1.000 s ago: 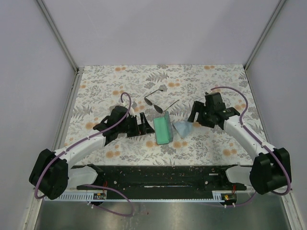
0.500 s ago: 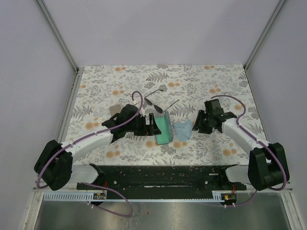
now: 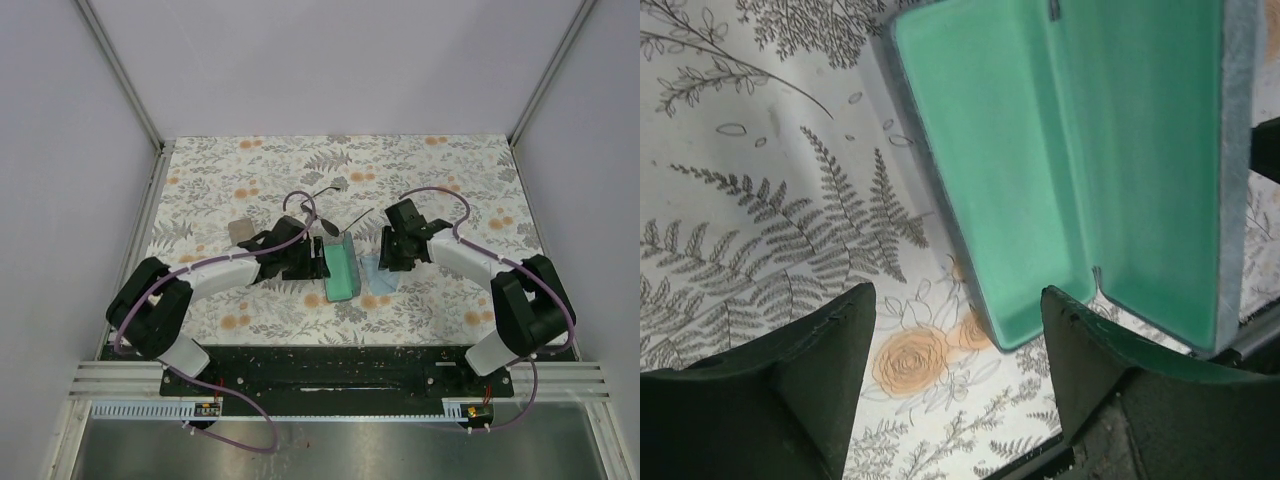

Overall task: Organize the sunglasses
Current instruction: Move the opened sunglasses case to the center of the board.

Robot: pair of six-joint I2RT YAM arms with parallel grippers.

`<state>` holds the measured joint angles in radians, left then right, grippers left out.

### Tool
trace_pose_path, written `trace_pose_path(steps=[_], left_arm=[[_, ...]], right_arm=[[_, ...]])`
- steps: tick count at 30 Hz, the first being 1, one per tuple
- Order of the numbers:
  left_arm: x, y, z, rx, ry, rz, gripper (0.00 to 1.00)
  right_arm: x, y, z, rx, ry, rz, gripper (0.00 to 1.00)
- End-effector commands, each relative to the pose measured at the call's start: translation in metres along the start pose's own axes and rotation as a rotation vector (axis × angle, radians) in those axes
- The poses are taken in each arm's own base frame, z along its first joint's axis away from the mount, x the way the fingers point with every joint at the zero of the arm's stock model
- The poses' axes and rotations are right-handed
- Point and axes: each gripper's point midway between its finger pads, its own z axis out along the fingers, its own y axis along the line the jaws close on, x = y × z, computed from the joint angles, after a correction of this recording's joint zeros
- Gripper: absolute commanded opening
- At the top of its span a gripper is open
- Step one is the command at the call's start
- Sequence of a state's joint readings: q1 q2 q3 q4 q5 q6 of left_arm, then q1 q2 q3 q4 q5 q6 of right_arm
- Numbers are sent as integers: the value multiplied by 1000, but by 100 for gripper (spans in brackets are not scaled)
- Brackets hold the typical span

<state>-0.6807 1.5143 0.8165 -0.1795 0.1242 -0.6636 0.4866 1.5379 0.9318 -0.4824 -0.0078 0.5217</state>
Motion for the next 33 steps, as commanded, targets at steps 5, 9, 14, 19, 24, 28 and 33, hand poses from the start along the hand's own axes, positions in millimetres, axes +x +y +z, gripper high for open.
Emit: trace_pose_path(steps=[5, 9, 14, 19, 24, 28, 33], left_arm=[[-41, -13, 21, -16, -95, -17, 67], [-45, -10, 32, -38, -83, -15, 62], [-50, -5, 42, -46, -85, -24, 52], [-55, 6, 51, -70, -83, -25, 33], [-65, 15, 53, -85, -97, -29, 18], [-72, 23, 52, -107, -103, -36, 0], [-83, 34, 46, -138, -126, -42, 0]], right_arm=[[-20, 0, 17, 90, -47, -13, 40], [-15, 1, 26, 105, -23, -23, 40], [-11, 3, 33, 122, -13, -35, 41], [-6, 4, 40, 134, 14, -52, 33], [-2, 3, 38, 146, 24, -68, 7], [-4, 1, 25, 145, -2, -64, 0], [-6, 3, 0, 105, -54, -37, 0]])
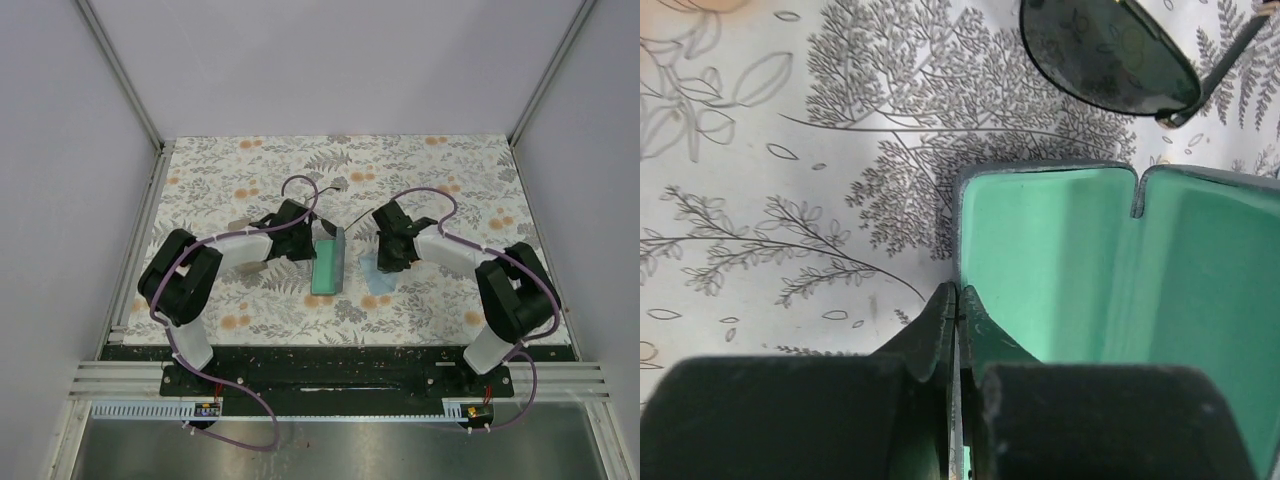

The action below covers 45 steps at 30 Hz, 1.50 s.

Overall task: Organize the sunglasses
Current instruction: Move the opened sunglasses case to the center of the board, then smooth out the glasses cleaning cloth at the center of the board.

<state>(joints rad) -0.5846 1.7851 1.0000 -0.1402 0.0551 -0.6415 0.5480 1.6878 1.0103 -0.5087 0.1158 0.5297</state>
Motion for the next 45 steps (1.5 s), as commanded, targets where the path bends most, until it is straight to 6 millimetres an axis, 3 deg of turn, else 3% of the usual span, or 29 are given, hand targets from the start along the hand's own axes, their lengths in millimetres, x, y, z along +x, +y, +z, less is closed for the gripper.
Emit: trace_pose_path(steps=[1, 3, 5, 9, 20, 25, 35, 42, 45], left_arm=[[-33, 2, -7, -17, -84, 4, 0], [-38, 7, -9, -24, -91, -7, 0], [-45, 12, -11, -32, -105, -20, 0], [-60, 22, -10, -76, -130, -29, 0], [-89, 20, 15, -95, -141, -89, 0], [-93, 18, 22, -98, -131, -91, 1], [-94, 9, -13, -57, -156, -56, 29], [-94, 7, -33, -52, -163, -33, 30], [-95, 4, -46, -40, -173, -26, 30]], right_arm=[[-7, 3, -33, -41, -79, 23, 0], [-3, 4, -38, -62, -72, 38, 19], [2, 5, -39, -74, -62, 49, 29], [4, 8, -40, -53, -56, 27, 37], [-12, 19, -22, 84, -48, -55, 43], [-17, 15, -16, 137, -51, -65, 46], [-10, 21, -7, 165, -34, -96, 44], [1, 17, 8, 201, -8, -118, 42], [6, 8, 13, 243, 0, -127, 34]])
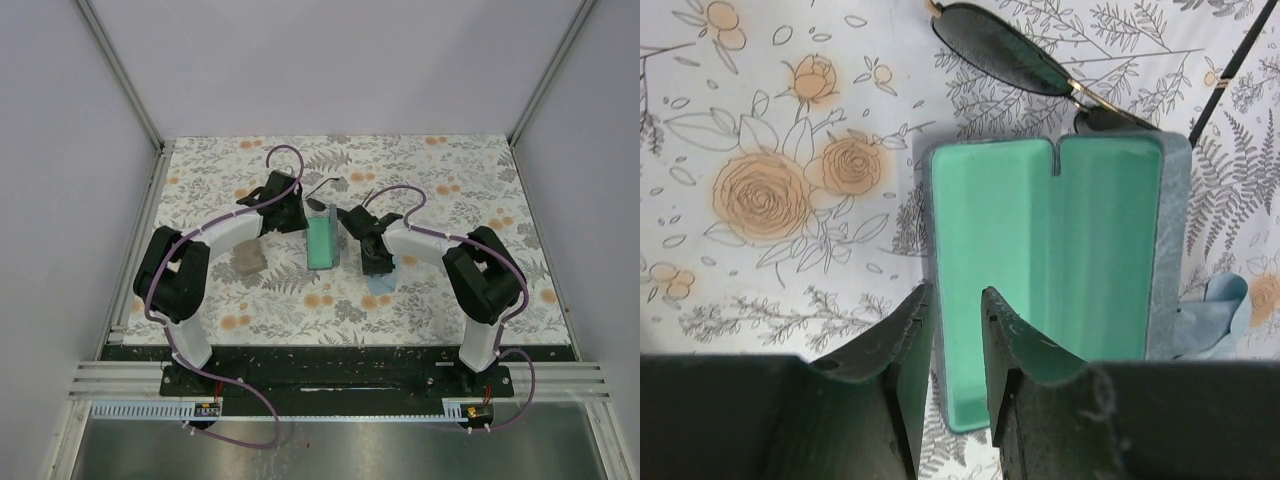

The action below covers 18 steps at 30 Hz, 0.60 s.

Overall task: Organize the sunglasses
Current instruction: Smooth out the glasses cleaning cloth at the center of the board.

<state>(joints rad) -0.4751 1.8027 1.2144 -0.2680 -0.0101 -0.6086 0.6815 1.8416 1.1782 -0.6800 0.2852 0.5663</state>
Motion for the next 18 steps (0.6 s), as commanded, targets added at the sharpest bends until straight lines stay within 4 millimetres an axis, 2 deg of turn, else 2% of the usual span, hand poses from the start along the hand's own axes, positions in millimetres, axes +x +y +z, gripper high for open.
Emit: trace_pose_path(steps=[1, 5, 11, 18], left_arm=[[-13, -8, -32, 38, -48, 23, 30], [-9, -23, -52, 138, -51, 30, 29], [12, -53, -75, 210, -50, 112, 29], [37, -86, -88, 277, -31, 186, 29]], right_arm=[[-3, -8, 6, 73, -29, -2, 29], [-3, -13, 0, 74, -51, 13, 20], [-8, -15, -15, 45, -95, 32, 1], [-10, -21, -33, 15, -136, 71, 0]])
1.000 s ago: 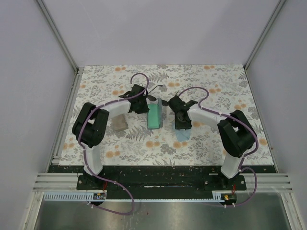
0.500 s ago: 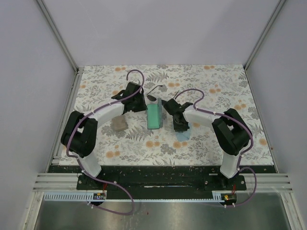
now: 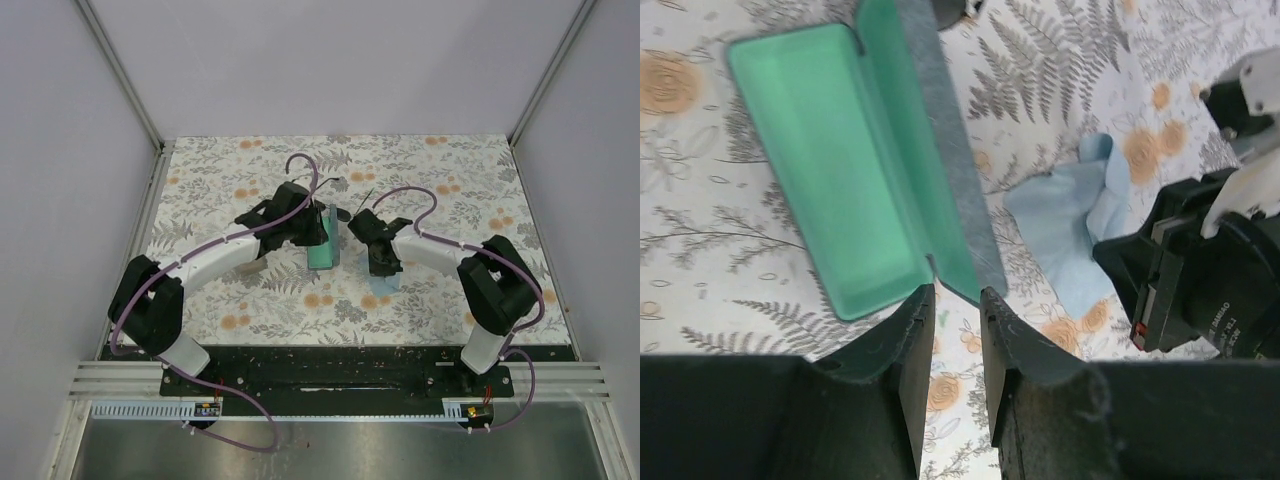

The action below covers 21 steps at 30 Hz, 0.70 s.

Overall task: Organize the sunglasses
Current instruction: Smooth out the glasses cleaning cloth at the center of the board.

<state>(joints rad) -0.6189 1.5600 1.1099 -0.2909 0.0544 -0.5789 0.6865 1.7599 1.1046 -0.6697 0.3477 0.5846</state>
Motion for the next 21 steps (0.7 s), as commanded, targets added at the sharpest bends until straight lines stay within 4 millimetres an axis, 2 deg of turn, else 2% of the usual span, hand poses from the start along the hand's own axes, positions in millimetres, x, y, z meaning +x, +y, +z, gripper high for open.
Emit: trace_pose_path(steps=[1, 3, 7, 13, 21], left_arm=[[4, -35, -11, 89, -22, 68, 29], [11, -43, -9, 101, -12, 77, 29], [24, -54, 1, 113, 17, 102, 29], [41, -76, 15, 145, 64, 172, 29], [58, -99, 44, 158, 135, 240, 29]], right_arm=[[-15, -7, -27, -30, -95, 67, 0], [-17, -13, -37, -37, -126, 97, 0], [-17, -39, -47, -57, -138, 185, 0], [-5, -77, -37, -44, -99, 271, 0], [9, -87, -24, -27, -38, 297, 0]])
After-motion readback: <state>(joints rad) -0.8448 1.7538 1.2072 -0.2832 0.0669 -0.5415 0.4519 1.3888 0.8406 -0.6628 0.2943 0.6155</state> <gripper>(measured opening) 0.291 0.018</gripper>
